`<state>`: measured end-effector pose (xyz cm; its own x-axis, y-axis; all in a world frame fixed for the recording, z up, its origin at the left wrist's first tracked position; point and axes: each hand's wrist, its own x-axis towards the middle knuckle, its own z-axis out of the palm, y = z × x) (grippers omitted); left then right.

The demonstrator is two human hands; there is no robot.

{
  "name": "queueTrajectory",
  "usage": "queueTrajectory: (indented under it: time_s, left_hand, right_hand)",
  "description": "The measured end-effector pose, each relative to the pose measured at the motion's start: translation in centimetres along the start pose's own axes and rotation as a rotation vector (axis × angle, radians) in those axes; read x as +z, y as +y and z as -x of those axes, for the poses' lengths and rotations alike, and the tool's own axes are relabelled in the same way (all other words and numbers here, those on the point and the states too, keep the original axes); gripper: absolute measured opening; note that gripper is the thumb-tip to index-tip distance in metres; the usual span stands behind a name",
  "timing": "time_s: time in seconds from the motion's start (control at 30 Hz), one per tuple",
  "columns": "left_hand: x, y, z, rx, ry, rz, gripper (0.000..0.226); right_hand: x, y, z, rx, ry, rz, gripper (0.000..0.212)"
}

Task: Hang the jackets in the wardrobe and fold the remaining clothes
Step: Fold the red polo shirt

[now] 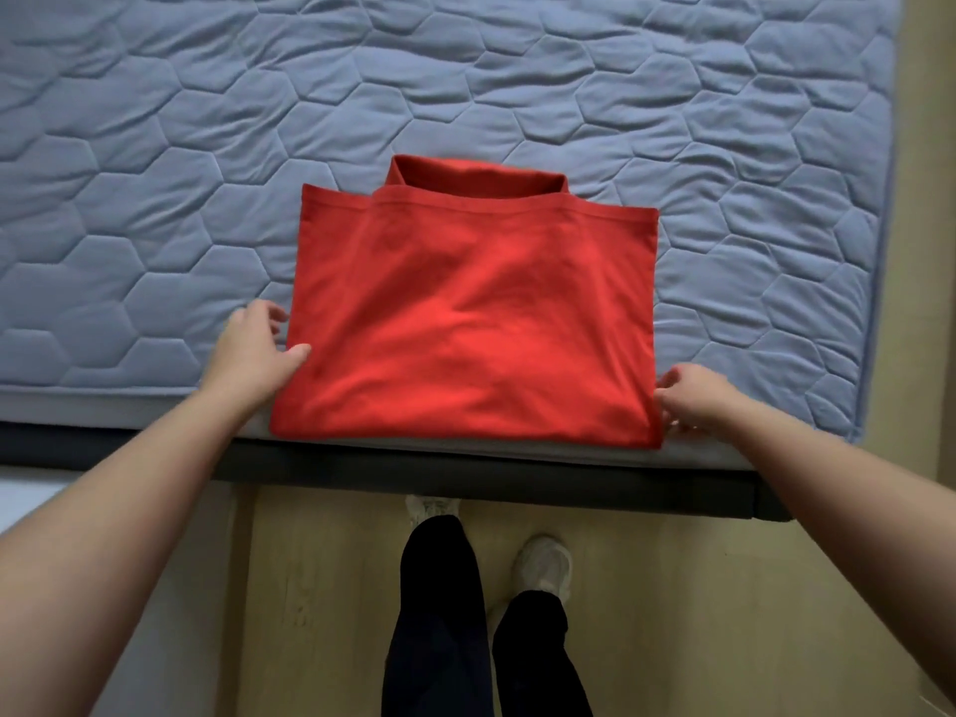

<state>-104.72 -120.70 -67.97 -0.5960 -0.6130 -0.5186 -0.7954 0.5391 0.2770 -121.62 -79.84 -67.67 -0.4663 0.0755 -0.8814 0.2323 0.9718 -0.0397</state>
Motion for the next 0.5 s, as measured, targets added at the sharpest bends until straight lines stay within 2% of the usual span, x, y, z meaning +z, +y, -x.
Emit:
queueTrajectory:
  time_s: [0.03, 0.1, 0.2, 0.3, 0.37, 0.43, 0.5]
  left_hand:
    - [-0.6, 1.6, -1.3, 0.082, 0.011, -0.019, 0.044]
    - [-1.3, 4.9, -4.2, 0.232, -0.001, -0.051, 0.047]
    - [-1.8, 9.9, -8.8, 0.451, -0.014, -0.075, 0.054]
    - [-1.6, 13.8, -12.9, 0.567, -0.045, -0.037, 0.057]
    - [-1.0, 15.3, -15.1, 0.623, -0.129, -0.061, 0.055]
    - [-0.5, 15.9, -16.7, 0.691, -0.186, -0.142, 0.041]
    - [-0.6, 16.2, -18.0, 0.74, -0.227, -0.19, 0.022]
  right_hand:
    - [-0.8, -1.6, -0.3, -0.058, 0.136, 0.111, 0.028]
    - [-2.3, -5.3, -1.0, -0.205, 0.347, 0.165, 0.048]
    - [-4.1, -11.4, -2.7, -0.463, 0.519, 0.112, 0.054]
    - [-5.5, -16.7, -5.7, -0.59, 0.518, 0.048, 0.054]
    - [-6.0, -18.8, -8.0, -0.609, 0.457, 0.115, 0.049]
    - [-6.3, -20.0, -9.6, -0.632, 0.421, 0.247, 0.033]
    - [-7.0, -20.4, -10.6, -0.693, 0.379, 0.255, 0.023]
